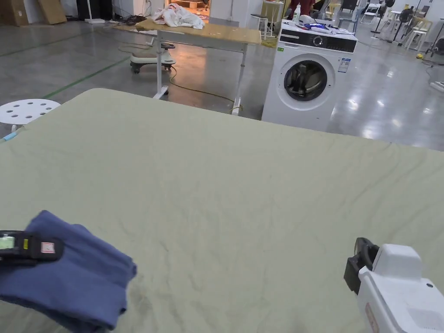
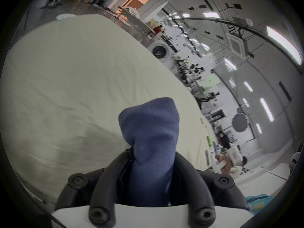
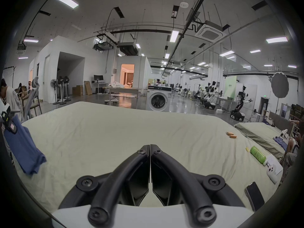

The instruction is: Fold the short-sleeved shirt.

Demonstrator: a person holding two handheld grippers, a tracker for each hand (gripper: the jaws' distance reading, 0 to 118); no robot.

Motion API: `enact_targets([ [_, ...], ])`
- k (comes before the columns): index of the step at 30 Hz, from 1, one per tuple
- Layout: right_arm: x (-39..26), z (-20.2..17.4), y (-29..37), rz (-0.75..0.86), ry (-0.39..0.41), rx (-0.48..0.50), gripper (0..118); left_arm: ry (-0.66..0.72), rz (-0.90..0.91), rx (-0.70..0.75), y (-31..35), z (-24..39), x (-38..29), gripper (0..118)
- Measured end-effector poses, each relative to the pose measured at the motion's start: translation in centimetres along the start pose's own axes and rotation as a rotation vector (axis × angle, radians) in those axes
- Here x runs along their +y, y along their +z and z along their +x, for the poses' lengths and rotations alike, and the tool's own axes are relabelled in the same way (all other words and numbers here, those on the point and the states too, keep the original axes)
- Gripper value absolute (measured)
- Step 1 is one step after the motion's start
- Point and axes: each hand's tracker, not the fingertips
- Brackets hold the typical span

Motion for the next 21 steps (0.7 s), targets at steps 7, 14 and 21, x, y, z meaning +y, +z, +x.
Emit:
enact_targets([
  [7, 0.0, 1.3, -0.3, -0.007, -0.010, -0.031, 0, 0.052, -0.004, 0.243, 4.0, -6.7, 4.4, 21],
  [14, -1.4, 1.8, -0.5, -0.046, -0.019, -0.043, 0, 0.093, -0.026, 0.370, 4.2, -11.2, 5.8, 21],
  [21, -1.9, 2.1, -0.8, -0.067, -0.020, -0.047, 0, -0.007, -0.030, 0.609, 1.8, -10.5, 5.0, 62],
])
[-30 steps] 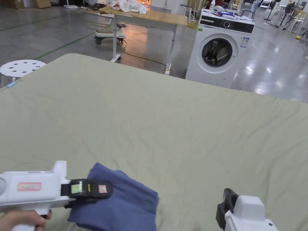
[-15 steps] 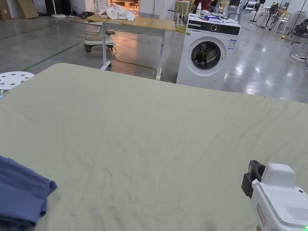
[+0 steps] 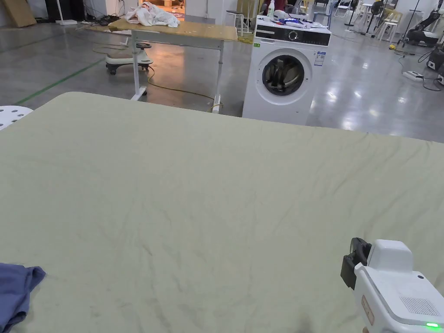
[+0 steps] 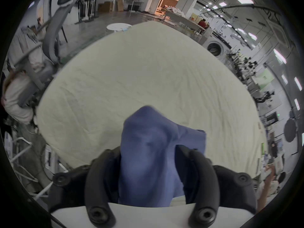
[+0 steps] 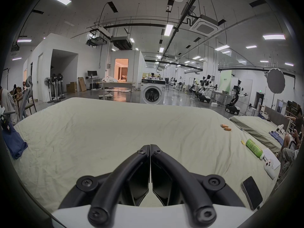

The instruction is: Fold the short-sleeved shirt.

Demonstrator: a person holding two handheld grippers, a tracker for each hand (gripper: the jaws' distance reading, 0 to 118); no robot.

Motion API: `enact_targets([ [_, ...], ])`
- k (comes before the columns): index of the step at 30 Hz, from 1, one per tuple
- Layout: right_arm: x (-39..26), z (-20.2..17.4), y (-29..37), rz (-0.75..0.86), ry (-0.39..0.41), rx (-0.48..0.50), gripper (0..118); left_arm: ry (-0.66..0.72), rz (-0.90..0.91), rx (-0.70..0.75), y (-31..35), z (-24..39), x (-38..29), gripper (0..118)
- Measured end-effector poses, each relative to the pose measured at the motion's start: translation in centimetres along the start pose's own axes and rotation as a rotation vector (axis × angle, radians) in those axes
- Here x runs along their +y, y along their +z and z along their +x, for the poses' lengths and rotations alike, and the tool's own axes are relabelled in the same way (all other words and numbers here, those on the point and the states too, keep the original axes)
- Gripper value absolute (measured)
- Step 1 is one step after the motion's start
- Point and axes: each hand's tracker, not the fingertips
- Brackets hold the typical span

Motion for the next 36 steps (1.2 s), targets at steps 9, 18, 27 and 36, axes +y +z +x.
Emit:
enact_targets([
  [9, 0.1, -0.2, -0.1, -0.003, 0.005, 0.009, 0, -0.136, 0.151, 0.251, 1.9, 2.9, -0.8, 47],
  [18, 0.1, -0.8, 0.0, 0.004, -0.005, 0.023, 0, -0.214, 0.420, 0.155, 1.8, 11.2, -7.0, 0],
  [27, 0.4, -0.9, 0.6, 0.027, -0.023, 0.011, 0, -0.271, 0.593, 0.078, -1.1, 21.8, -13.9, 0],
  [36, 0.9, -1.4, 1.4, 0.054, -0.043, 0.011, 0, -0.410, 0.809, -0.003, -0.4, 33.1, -17.8, 0],
])
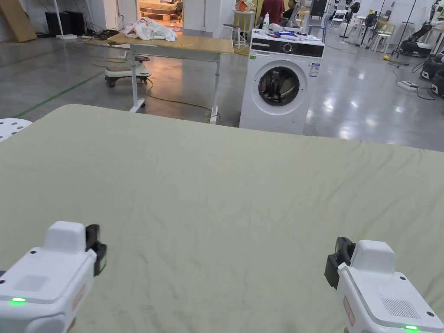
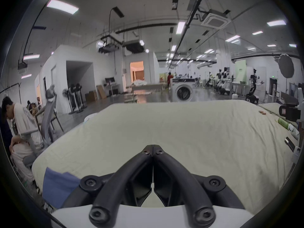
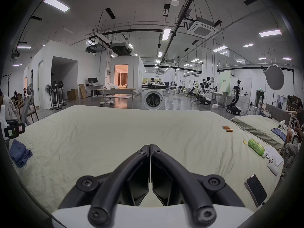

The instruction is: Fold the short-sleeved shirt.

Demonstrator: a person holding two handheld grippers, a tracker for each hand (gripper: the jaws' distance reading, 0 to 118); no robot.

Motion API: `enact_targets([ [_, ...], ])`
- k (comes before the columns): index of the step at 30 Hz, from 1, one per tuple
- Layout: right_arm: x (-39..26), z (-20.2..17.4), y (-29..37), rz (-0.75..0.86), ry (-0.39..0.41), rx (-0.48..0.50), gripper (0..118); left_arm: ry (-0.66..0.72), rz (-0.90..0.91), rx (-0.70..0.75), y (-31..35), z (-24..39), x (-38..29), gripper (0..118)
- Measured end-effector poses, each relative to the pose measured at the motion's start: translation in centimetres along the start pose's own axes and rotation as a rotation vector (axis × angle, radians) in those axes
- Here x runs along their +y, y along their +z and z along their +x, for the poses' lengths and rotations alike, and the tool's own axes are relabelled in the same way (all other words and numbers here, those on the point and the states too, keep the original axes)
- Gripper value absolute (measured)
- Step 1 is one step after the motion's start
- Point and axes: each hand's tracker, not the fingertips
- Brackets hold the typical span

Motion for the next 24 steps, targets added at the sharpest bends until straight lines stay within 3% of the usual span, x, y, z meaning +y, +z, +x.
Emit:
enact_targets([
  [10, 0.3, -0.6, 0.7, 0.042, -0.018, -0.017, 0, 0.015, 0.131, -0.051, 0.8, 6.7, 2.7, 0],
  [24, 0.5, -1.1, 1.0, 0.068, -0.029, -0.018, 0, -0.012, 0.171, -0.027, 1.5, 7.8, 2.7, 0],
])
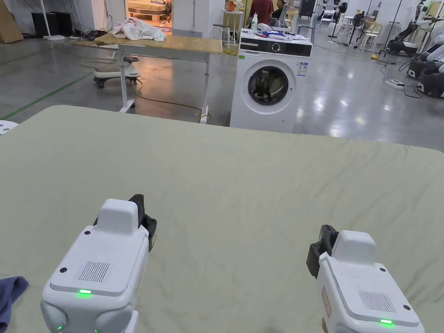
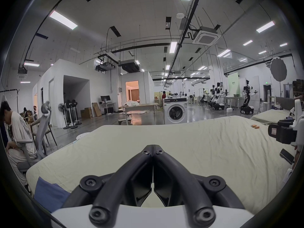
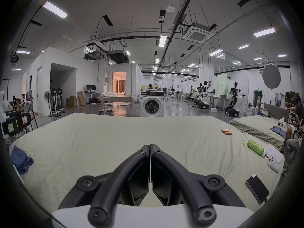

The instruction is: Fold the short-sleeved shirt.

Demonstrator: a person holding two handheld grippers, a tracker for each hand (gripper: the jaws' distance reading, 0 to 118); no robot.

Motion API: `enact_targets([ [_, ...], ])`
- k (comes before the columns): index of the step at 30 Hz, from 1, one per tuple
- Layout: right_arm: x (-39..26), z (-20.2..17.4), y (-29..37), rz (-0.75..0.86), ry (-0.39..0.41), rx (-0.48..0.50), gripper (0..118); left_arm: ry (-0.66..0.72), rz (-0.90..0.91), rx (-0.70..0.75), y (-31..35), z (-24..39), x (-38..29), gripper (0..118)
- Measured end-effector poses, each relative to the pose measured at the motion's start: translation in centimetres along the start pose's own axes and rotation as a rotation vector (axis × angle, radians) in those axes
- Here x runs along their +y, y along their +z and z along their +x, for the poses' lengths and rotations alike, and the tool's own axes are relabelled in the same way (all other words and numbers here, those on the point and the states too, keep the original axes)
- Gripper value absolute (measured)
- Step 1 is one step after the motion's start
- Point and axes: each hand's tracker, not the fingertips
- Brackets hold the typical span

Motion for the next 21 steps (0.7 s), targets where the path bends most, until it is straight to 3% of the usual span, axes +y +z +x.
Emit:
enact_targets([
  [8, -1.1, -0.3, 0.4, -0.010, -0.011, -0.003, 2, -0.002, -0.021, -0.006, 0.3, 1.0, -0.9, 1],
  [9, -1.2, -0.3, 0.4, -0.006, -0.010, -0.003, 8, 0.004, -0.023, -0.012, 0.4, 1.1, -1.0, 6],
  [10, -1.1, -0.3, 0.4, -0.002, -0.010, -0.004, 24, 0.010, -0.024, -0.009, 0.4, 1.2, -1.0, 22],
  [13, -1.1, -0.3, 0.4, 0.006, -0.010, -0.010, 87, 0.030, -0.022, -0.023, 0.4, 1.3, -0.9, 90],
  [14, -1.0, -0.3, 0.3, 0.012, -0.011, -0.011, 97, 0.032, -0.019, -0.021, 0.3, 1.2, -0.9, 100],
  [21, -0.5, -0.1, 0.3, 0.048, -0.008, -0.013, 105, -0.001, 0.023, 0.012, 0.5, 1.2, -0.6, 104],
])
